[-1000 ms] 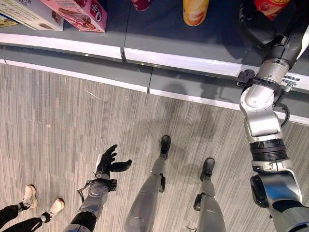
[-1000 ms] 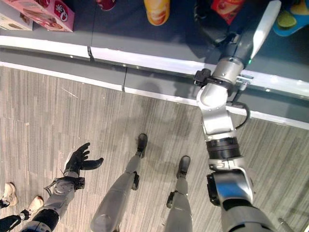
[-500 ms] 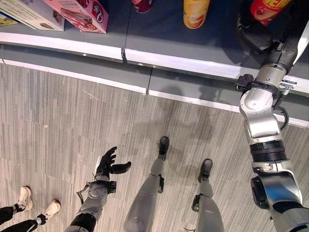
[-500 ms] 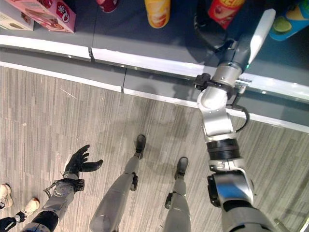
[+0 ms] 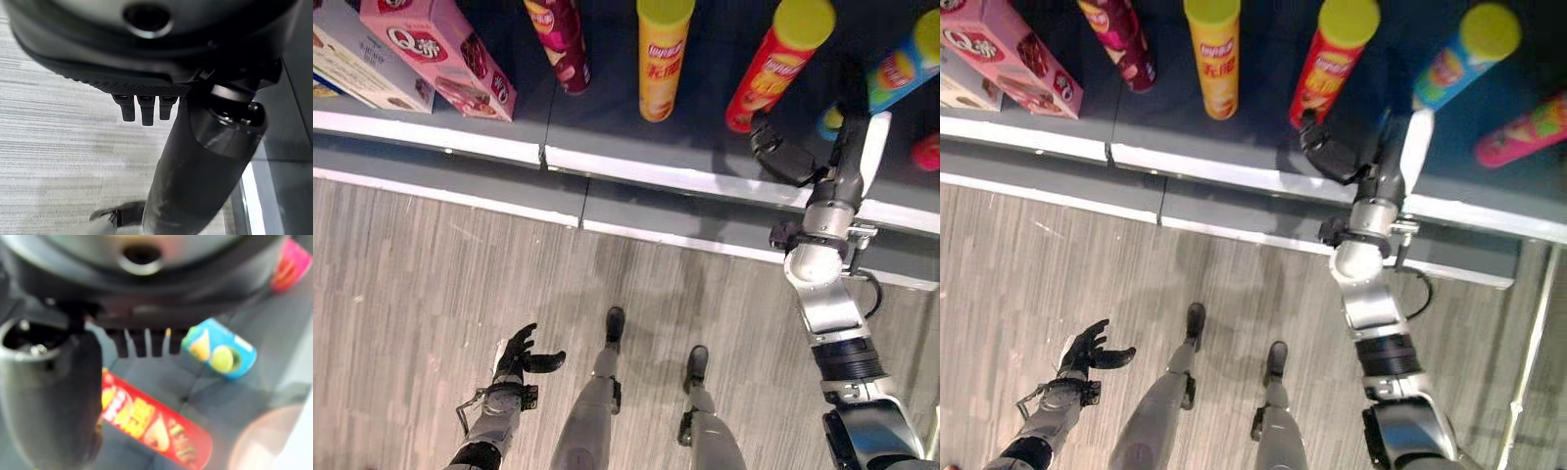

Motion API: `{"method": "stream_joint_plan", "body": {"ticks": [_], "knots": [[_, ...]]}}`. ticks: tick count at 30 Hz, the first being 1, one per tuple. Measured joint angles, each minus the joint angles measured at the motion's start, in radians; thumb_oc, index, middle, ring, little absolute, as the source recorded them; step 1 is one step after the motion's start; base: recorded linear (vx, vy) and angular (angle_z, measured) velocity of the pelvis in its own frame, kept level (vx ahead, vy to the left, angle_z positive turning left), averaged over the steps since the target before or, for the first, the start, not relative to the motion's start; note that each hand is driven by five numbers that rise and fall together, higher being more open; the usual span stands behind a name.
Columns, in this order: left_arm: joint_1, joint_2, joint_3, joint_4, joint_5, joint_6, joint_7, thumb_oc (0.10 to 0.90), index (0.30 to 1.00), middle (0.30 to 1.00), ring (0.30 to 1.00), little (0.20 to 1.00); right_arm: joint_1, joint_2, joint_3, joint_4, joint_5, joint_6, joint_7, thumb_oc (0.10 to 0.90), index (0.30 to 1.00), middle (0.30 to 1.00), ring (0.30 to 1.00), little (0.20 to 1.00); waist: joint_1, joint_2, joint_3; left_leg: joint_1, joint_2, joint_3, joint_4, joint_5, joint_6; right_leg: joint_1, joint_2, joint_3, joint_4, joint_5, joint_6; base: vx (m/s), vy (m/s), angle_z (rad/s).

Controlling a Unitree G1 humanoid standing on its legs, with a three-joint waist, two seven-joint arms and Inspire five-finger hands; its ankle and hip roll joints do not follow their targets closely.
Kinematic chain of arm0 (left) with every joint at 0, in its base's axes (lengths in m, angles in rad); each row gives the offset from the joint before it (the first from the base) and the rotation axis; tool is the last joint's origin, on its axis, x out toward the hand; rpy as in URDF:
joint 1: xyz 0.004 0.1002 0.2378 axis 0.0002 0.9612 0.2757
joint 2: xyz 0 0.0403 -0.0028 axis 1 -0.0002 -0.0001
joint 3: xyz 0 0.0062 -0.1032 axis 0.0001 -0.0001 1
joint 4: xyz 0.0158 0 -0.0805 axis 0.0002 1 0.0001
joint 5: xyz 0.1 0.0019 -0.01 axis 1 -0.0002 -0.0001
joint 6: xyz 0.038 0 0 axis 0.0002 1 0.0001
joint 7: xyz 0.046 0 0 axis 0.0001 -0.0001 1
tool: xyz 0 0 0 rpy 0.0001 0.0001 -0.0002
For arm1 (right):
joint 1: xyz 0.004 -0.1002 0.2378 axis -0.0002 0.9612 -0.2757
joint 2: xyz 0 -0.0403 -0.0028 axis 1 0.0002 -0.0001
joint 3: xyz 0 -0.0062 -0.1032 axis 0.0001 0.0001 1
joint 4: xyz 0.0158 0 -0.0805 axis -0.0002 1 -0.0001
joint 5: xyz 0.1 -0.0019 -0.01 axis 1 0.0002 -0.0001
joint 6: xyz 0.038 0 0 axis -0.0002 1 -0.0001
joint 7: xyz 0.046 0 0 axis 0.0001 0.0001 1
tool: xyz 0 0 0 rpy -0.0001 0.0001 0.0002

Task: Put the goods on the table back onto the shelves and tidy them up.

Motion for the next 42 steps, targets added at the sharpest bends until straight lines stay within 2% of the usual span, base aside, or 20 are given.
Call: {"method": "stream_joint_plan", "body": {"ticks": [4, 8, 11, 12, 13, 15, 16, 17, 18, 19, 20, 21, 22, 23, 26, 27, 29, 38, 41, 42], "knots": [[0.039, -0.010, 0.033, 0.062, 0.037, 0.033, -0.012, 0.800, 0.900, 0.900, 0.900, 0.900, 0.220, 0.073, 0.054, -0.080, 0.088, -0.038, 0.134, 0.800, 0.900, 0.900, 0.900, 0.900, -0.045, -0.049, -0.048, 0.080, -0.003, 0.021, 0.000, -0.023, 0.003, 0.065, -0.003, 0.000, 0.000, -0.002, 0.001, 0.04, 0.058, -0.15], [0.050, -0.005, 0.056, 0.077, 0.075, 0.031, -0.019, 0.800, 0.900, 0.900, 0.900, 0.900, 0.369, 0.039, 0.101, -0.080, 0.207, -0.054, 0.315, 0.800, 0.900, 0.900, 0.900, 0.900, -0.086, -0.081, -0.094, 0.146, 0.003, 0.066, 0.000, -0.037, 0.012, 0.101, -0.003, 0.007, 0.000, 0.001, -0.002, 0.00, 0.066, -0.28], [0.055, -0.002, 0.070, 0.091, 0.094, 0.036, -0.030, 0.800, 0.900, 0.900, 0.900, 0.900, 0.424, 0.031, 0.116, -0.100, 0.296, -0.069, 0.416, 0.800, 0.900, 0.900, 0.900, 0.900, -0.115, -0.095, -0.120, 0.174, 0.007, 0.116, 0.000, -0.047, 0.017, 0.104, -0.001, 0.047, 0.001, 0.016, -0.020, -0.06, 0.101, -0.50], [0.062, 0.005, 0.075, 0.112, 0.094, 0.041, -0.035, 0.800, 0.900, 0.900, 0.900, 0.900, 0.434, 0.029, 0.150, -0.102, 0.333, -0.069, 0.459, 0.800, 0.900, 0.900, 0.900, 0.900, -0.137, -0.104, -0.129, 0.195, 0.004, 0.158, 0.000, -0.054, 0.024, 0.101, 0.000, 0.083, 0.001, 0.030, -0.025, -0.07, 0.097, -1.68], [0.057, 0.010, 0.080, 0.149, 0.094, 0.055, -0.039, 0.800, 0.900, 0.900, 0.900, 0.900, 0.464, -0.026, 0.226, -0.181, 0.371, -0.072, 0.521, 0.800, 0.900, 0.900, 0.900, 0.900, -0.240, -0.118, -0.136, 0.216, 0.017, 0.226, 0.019, -0.081, 0.029, 0.063, 0.014, 0.113, 0.009, 0.101, 0.028, -0.10, 0.185, -1.57], [0.050, 0.006, 0.099, 0.181, 0.094, 0.047, -0.045, 0.800, 0.900, 0.900, 0.900, 0.900, 0.489, -0.064, 0.232, -0.204, 0.374, -0.077, 0.538, 0.800, 0.900, 0.900, 0.900, 0.900, -0.280, -0.125, -0.138, 0.252, 0.030, 0.281, -0.001, -0.101, 0.049, 0.059, 0.014, 0.131, 0.012, 0.133, 0.064, -0.02, 0.236, -1.21], [0.044, 0.010, 0.093, 0.156, 0.093, 0.049, -0.050, 0.800, 0.900, 0.900, 0.900, 0.900, 0.497, -0.049, 0.228, -0.180, 0.380, -0.076, 0.539, 0.800, 0.900, 0.900, 0.900, 0.900, -0.304, -0.149, -0.142, 0.272, 0.030, 0.332, 0.020, -0.111, 0.025, 0.040, 0.033, 0.134, 0.013, 0.167, 0.068, 0.00, 0.165, -2.09], [0.112, 0.041, 0.107, 0.110, 0.091, 0.047, -0.047, 0.800, 0.900, 0.900, 0.900, 0.900, 0.454, 0.000, 0.236, -0.107, 0.389, -0.080, 0.540, 0.800, 0.900, 0.900, 0.900, 0.900, -0.264, -0.167, -0.153, 0.307, 0.066, 0.459, 0.046, -0.149, 0.047, 0.016, 0.082, 0.096, 0.008, 0.265, 0.029, -0.06, 0.055, -2.79], [0.134, 0.049, 0.109, 0.102, 0.091, 0.048, -0.054, 0.800, 0.900, 0.900, 0.900, 0.900, 0.463, 0.018, 0.204, -0.099, 0.402, -0.083, 0.526, 0.800, 0.900, 0.900, 0.900, 0.900, -0.252, -0.178, -0.162, 0.337, 0.096, 0.551, 0.076, -0.184, 0.059, 0.011, 0.095, 0.009, 0.000, 0.307, -0.021, -0.03, -0.006, -2.83], [0.132, 0.031, 0.112, 0.109, 0.092, 0.047, -0.053, 0.800, 0.900, 0.900, 0.900, 0.900, 0.527, 0.003, 0.122, -0.107, 0.405, -0.090, 0.507, 0.800, 0.900, 0.900, 0.900, 0.900, -0.287, -0.157, -0.168, 0.363, 0.105, 0.584, 0.082, -0.202, 0.061, 0.022, 0.078, -0.132, 0.012, 0.198, 0.019, 0.05, -0.088, -1.85], [0.129, 0.032, 0.114, 0.110, 0.093, 0.037, -0.057, 0.800, 0.900, 0.900, 0.900, 0.900, 0.584, -0.020, 0.071, -0.107, 0.406, -0.090, 0.491, 0.800, 0.900, 0.900, 0.900, 0.900, -0.289, -0.136, -0.167, 0.365, 0.114, 0.599, 0.083, -0.206, 0.053, 0.028, 0.055, -0.155, 0.038, 0.148, 0.020, 0.14, -0.089, -0.80], [0.114, 0.032, 0.129, 0.133, 0.095, 0.038, -0.058, 0.800, 0.900, 0.900, 0.900, 0.900, 0.623, -0.021, 0.056, -0.104, 0.406, -0.090, 0.490, 0.800, 0.900, 0.900, 0.900, 0.900, -0.299, -0.146, -0.181, 0.366, 0.111, 0.598, 0.083, -0.201, 0.035, 0.052, 0.040, -0.128, 0.041, 0.149, 0.029, 0.18, -0.082, -0.48], [0.116, 0.027, 0.141, 0.179, 0.114, 0.074, -0.057, 0.800, 0.900, 0.900, 0.900, 0.900, 0.663, -0.021, 0.083, -0.083, 0.405, -0.086, 0.505, 0.800, 0.900, 0.900, 0.900, 0.900, -0.326, -0.129, -0.206, 0.405, 0.119, 0.610, 0.048, -0.163, -0.012, 0.099, 0.066, -0.082, 0.007, 0.097, 0.005, 0.26, -0.041, -0.20], [0.120, 0.018, 0.140, 0.187, 0.115, 0.079, -0.060, 0.800, 0.900, 0.900, 0.900, 0.900, 0.668, -0.024, 0.087, -0.076, 0.405, -0.086, 0.505, 0.800, 0.900, 0.900, 0.900, 0.900, -0.331, -0.109, -0.216, 0.418, 0.130, 0.619, 0.031, -0.152, -0.028, 0.106, 0.081, -0.082, 0.002, 0.095, 0.005, 0.19, -0.030, -0.27], [0.145, -0.029, 0.089, 0.105, 0.123, 0.082, -0.064, 0.800, 0.900, 0.900, 0.900, 0.900, 0.716, -0.049, 0.032, -0.070, 0.405, -0.080, 0.500, 0.800, 0.900, 0.900, 0.900, 0.900, -0.335, -0.036, -0.244, 0.466, 0.150, 0.618, -0.003, -0.134, -0.051, 0.151, 0.116, -0.090, 0.002, 0.065, -0.040, 0.15, -0.033, -0.09], [0.138, -0.053, 0.081, 0.060, 0.133, 0.045, -0.081, 0.800, 0.900, 0.900, 0.900, 0.900, 0.713, -0.092, 0.010, -0.070, 0.402, -0.078, 0.485, 0.800, 0.900, 0.900, 0.900, 0.900, -0.337, -0.004, -0.268, 0.480, 0.165, 0.591, -0.004, -0.135, -0.052, 0.162, 0.126, -0.089, 0.002, 0.056, -0.051, 0.22, -0.053, -0.08], [0.118, -0.058, 0.063, 0.037, 0.135, 0.037, -0.087, 0.800, 0.900, 0.900, 0.900, 0.900, 0.718, -0.088, -0.071, -0.070, 0.392, -0.078, 0.473, 0.800, 0.900, 0.900, 0.900, 0.900, -0.338, 0.017, -0.277, 0.486, 0.165, 0.571, -0.001, -0.137, -0.055, 0.167, 0.125, -0.098, 0.002, 0.044, -0.065, 0.22, -0.070, 0.08], [0.183, -0.063, 0.064, 0.101, 0.151, 0.054, -0.087, 0.800, 0.900, 0.900, 0.900, 0.900, 0.716, -0.080, -0.216, -0.071, 0.328, -0.080, 0.391, 0.800, 0.900, 0.900, 0.900, 0.900, -0.317, 0.039, -0.283, 0.497, 0.169, 0.537, 0.000, -0.138, -0.058, 0.194, 0.127, -0.107, 0.002, 0.017, -0.084, 0.17, -0.154, 0.09], [0.214, -0.061, 0.066, 0.112, 0.151, 0.054, -0.086, 0.800, 0.900, 0.900, 0.900, 0.900, 0.712, -0.081, -0.234, -0.078, 0.318, -0.084, 0.376, 0.800, 0.900, 0.900, 0.900, 0.900, -0.314, 0.048, -0.282, 0.510, 0.189, 0.536, 0.000, -0.136, -0.078, 0.203, 0.147, -0.108, 0.008, 0.001, -0.107, 0.20, -0.259, -0.02], [0.228, -0.059, 0.070, 0.117, 0.151, 0.055, -0.086, 0.800, 0.900, 0.900, 0.900, 0.900, 0.712, -0.080, -0.240, -0.080, 0.312, -0.089, 0.374, 0.800, 0.900, 0.900, 0.900, 0.900, -0.309, 0.050, -0.281, 0.528, 0.202, 0.540, 0.000, -0.136, -0.092, 0.209, 0.163, -0.102, 0.022, -0.012, -0.133, 0.22, -0.343, -0.15]]}}
